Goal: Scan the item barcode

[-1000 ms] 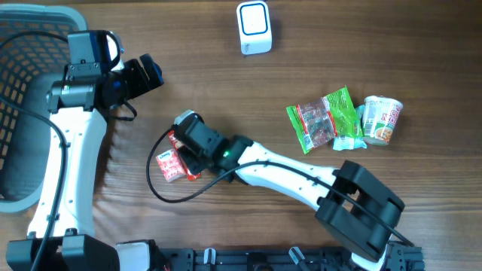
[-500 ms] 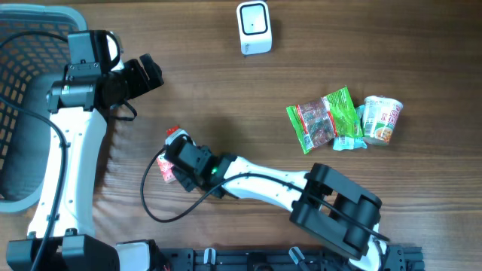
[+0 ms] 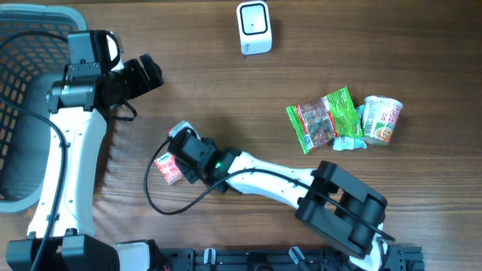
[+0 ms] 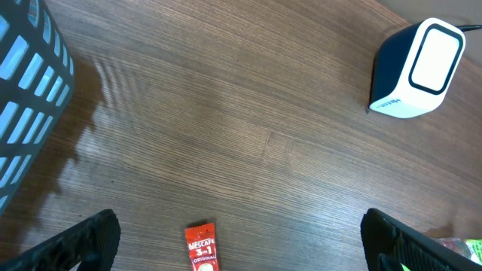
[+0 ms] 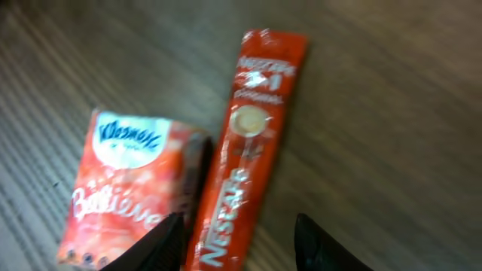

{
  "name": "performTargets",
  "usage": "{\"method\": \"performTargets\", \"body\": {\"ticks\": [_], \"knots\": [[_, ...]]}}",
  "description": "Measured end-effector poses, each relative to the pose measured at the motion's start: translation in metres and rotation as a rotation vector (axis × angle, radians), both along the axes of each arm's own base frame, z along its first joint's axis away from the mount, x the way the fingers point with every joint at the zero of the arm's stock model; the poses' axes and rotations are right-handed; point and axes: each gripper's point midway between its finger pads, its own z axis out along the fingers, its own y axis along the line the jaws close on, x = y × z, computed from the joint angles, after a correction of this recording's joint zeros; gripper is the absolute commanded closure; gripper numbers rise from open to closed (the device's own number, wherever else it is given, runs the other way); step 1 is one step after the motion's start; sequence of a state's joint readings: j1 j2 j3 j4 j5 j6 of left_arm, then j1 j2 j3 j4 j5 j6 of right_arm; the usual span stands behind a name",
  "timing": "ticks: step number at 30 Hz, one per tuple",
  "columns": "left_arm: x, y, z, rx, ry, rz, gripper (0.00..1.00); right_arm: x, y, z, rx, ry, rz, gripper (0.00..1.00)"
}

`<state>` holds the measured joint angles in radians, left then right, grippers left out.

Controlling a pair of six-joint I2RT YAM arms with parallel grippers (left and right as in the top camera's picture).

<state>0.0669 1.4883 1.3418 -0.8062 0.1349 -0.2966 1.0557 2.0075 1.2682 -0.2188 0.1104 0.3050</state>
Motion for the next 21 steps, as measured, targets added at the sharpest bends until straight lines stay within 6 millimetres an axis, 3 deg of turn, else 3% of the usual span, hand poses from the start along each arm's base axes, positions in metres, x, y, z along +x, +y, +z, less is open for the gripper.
{"method": "performTargets", "body": {"ticks": [5,21], "knots": [[-0.0001,-0.0001,0.0000,0.000,0.000,0.000,0.00,-0.0006,-0.0069,-0.0032,-0.028,0.013,-0.006,0.53],[-0.0001,-0.0001,0.0000,0.000,0.000,0.000,0.00,-0.0063,0.0011,-0.0047,0.024,0.037,0.019,0.64]]}}
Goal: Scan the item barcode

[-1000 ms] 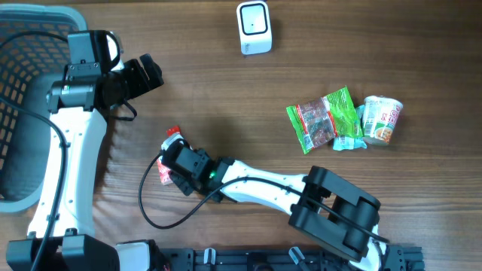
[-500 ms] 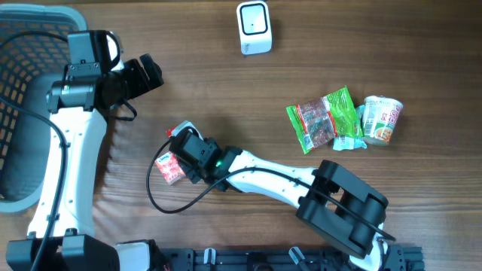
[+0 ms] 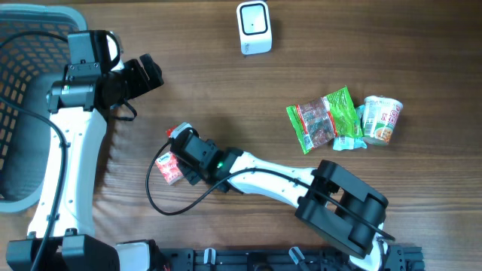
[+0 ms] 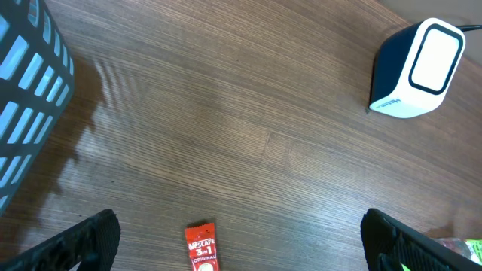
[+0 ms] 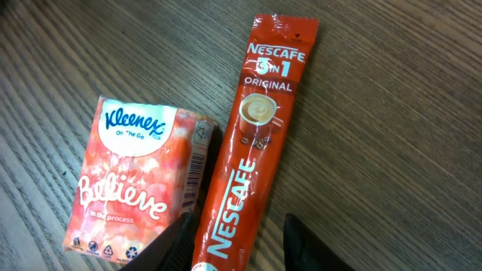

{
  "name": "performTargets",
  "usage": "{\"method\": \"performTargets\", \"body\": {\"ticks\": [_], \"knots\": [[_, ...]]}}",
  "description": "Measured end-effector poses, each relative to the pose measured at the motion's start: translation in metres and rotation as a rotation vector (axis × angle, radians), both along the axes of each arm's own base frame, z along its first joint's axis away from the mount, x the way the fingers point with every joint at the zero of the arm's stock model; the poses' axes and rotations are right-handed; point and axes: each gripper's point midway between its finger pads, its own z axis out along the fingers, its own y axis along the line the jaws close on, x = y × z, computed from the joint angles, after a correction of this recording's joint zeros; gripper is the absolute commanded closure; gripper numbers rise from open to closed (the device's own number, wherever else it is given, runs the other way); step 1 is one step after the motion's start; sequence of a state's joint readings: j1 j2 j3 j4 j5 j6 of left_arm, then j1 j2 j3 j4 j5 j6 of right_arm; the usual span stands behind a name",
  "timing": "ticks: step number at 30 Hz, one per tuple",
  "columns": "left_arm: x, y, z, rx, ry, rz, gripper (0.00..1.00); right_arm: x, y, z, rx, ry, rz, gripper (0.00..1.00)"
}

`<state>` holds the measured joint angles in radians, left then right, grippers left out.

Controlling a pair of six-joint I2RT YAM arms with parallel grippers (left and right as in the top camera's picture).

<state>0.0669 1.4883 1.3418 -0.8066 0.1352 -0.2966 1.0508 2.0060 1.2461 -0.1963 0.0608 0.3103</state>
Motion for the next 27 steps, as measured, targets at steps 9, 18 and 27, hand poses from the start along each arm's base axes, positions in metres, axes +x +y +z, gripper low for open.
{"method": "performTargets", "body": {"ticks": [9,18,27], "knots": [[0.000,0.000,0.000,0.000,0.000,0.000,0.00,-0.003,0.000,-0.018,-0.014,0.024,0.005,0.66],[0.000,0.000,0.000,0.000,0.000,0.000,0.00,0.000,-0.025,-0.025,-0.101,0.061,-0.050,0.96],[0.000,0.000,0.000,0.000,0.000,0.000,0.00,0.041,-0.088,0.066,0.022,0.090,-0.095,0.96]]}}
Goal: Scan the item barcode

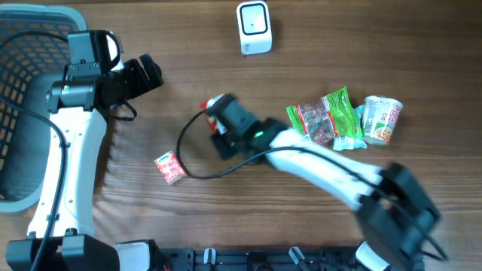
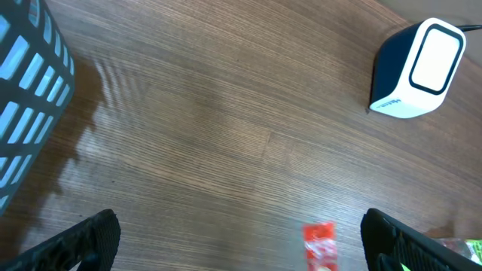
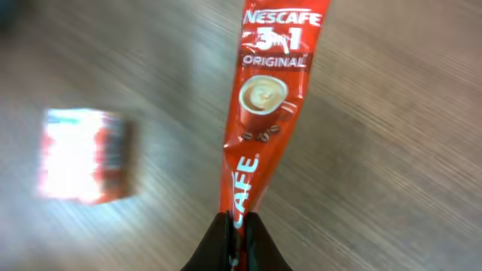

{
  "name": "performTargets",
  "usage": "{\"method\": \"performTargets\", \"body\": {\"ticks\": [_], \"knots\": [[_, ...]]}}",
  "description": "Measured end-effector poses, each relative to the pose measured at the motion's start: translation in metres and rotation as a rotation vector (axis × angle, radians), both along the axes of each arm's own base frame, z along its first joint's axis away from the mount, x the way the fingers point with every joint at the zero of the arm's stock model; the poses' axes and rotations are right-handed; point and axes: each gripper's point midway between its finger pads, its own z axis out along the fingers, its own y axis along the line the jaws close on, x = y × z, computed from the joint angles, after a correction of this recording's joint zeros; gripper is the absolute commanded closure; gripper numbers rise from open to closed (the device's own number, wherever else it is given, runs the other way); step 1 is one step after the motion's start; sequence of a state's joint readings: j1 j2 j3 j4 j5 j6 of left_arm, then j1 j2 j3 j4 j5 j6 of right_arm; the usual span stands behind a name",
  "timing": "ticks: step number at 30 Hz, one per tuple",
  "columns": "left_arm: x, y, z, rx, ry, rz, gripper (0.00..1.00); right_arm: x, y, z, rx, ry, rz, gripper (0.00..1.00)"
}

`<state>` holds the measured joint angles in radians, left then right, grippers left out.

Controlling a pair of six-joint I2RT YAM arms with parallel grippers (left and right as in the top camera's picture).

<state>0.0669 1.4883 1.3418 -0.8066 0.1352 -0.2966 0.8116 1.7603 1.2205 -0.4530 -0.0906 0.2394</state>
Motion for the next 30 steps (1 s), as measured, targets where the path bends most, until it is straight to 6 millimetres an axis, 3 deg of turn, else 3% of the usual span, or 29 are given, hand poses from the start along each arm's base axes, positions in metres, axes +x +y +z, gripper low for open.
{"method": "performTargets", "body": {"ticks": [1,5,6,10,13,17,20,22,27,30], "knots": [[0.000,0.000,0.000,0.001,0.000,0.000,0.00,0.002,-0.006,0.023,0.086,0.027,0.026,0.96],[0.000,0.000,0.000,0.001,0.000,0.000,0.00,0.008,-0.029,0.071,0.426,0.204,0.144,0.96],[0.000,0.000,0.000,0.000,0.000,0.000,0.00,0.006,-0.041,0.093,0.584,0.278,0.203,0.95],[0.000,0.000,0.000,0.000,-0.001,0.000,0.00,-0.001,-0.070,0.144,0.883,0.366,0.336,0.95],[0.000,0.000,0.000,0.000,0.000,0.000,0.00,0.001,-0.088,0.162,0.984,0.385,0.362,0.96],[0.000,0.000,0.000,0.000,0.000,0.000,0.00,0.003,-0.098,0.172,1.038,0.402,0.370,0.96],[0.000,0.000,0.000,0.000,0.000,0.000,0.00,0.005,-0.099,0.171,1.036,0.412,0.352,0.96],[0.000,0.000,0.000,0.000,0.000,0.000,0.00,0.005,-0.092,0.158,0.976,0.442,0.292,0.96],[0.000,0.000,0.000,0.000,0.000,0.000,0.00,0.000,-0.055,0.076,0.573,0.396,0.106,0.96],[0.000,0.000,0.000,0.000,0.000,0.000,0.00,-0.001,-0.043,0.028,0.282,0.277,0.012,0.96]]}}
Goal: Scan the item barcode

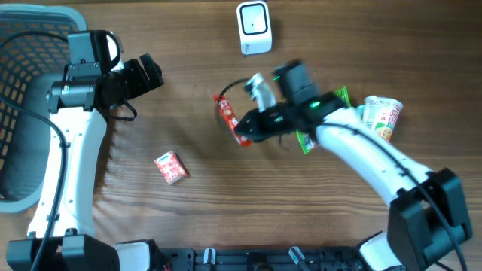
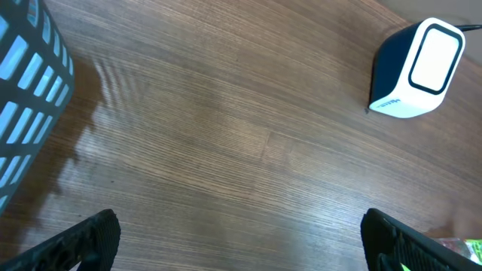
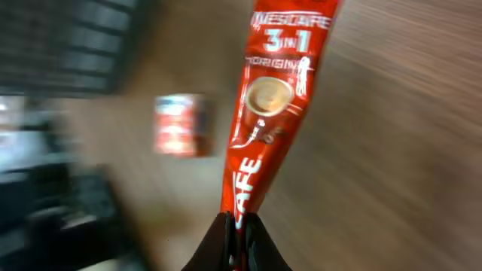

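My right gripper (image 1: 246,135) is shut on one end of a red Nescafe 3in1 coffee stick (image 1: 230,117), held above the table's middle; the wrist view shows the stick (image 3: 265,113) running up from the pinched jaws (image 3: 236,241). The white barcode scanner (image 1: 254,28) stands at the far edge, also in the left wrist view (image 2: 416,69). My left gripper (image 2: 241,237) hangs open and empty over bare wood at the left, its fingertips (image 2: 90,237) wide apart.
A small red Kleenex tissue pack (image 1: 170,167) lies on the table left of centre. A dark mesh basket (image 1: 22,98) fills the far left. Snack packets (image 1: 324,119) and a cup of noodles (image 1: 382,119) lie at the right.
My right gripper has carried the coffee stick further right and slightly up the table, and turned, so the stick now points up-left. The stick no longer shows in the left wrist view.
The right gripper was open over the coffee stick lying beside the tissue pack. It was still open around the stick a moment later. Then it was shut on the stick and lifted toward the middle, the tissue pack left behind. Now it holds the stick below the scanner.
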{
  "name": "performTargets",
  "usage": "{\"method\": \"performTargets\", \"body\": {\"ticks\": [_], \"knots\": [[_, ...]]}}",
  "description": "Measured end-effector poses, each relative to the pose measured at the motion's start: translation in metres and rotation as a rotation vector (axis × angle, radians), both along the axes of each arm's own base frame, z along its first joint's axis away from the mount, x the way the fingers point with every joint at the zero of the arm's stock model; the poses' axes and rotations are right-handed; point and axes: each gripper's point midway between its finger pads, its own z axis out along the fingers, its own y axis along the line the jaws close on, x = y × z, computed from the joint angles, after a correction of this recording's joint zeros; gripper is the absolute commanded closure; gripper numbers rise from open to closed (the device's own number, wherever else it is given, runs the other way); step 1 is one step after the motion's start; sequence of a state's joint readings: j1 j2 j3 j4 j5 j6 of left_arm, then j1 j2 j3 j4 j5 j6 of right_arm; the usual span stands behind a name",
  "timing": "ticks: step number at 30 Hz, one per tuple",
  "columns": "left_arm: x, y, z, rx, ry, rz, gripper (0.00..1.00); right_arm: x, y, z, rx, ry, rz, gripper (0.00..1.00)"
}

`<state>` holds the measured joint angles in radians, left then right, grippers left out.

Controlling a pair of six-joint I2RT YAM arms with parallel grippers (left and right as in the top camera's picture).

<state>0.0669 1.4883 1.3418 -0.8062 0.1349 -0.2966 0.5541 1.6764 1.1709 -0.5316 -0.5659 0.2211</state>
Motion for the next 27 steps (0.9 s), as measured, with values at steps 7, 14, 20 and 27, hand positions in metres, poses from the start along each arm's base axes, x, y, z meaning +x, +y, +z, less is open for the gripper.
{"method": "performTargets", "body": {"ticks": [7,14,20,27], "knots": [[0.000,0.000,0.000,0.000,0.000,0.000,0.00,0.014,-0.032,-0.031,-0.716,-0.492,-0.182,0.96],[0.000,0.000,0.000,0.000,0.000,0.000,0.00,0.040,-0.095,0.046,-1.236,-0.821,-0.162,0.96],[0.000,0.000,0.000,0.000,0.000,0.000,0.00,0.038,-0.127,0.065,-1.486,-0.868,-0.082,0.15],[0.000,0.000,0.000,0.000,0.000,0.000,0.00,0.040,-0.157,0.070,-1.600,-0.816,-0.053,0.14]]}}
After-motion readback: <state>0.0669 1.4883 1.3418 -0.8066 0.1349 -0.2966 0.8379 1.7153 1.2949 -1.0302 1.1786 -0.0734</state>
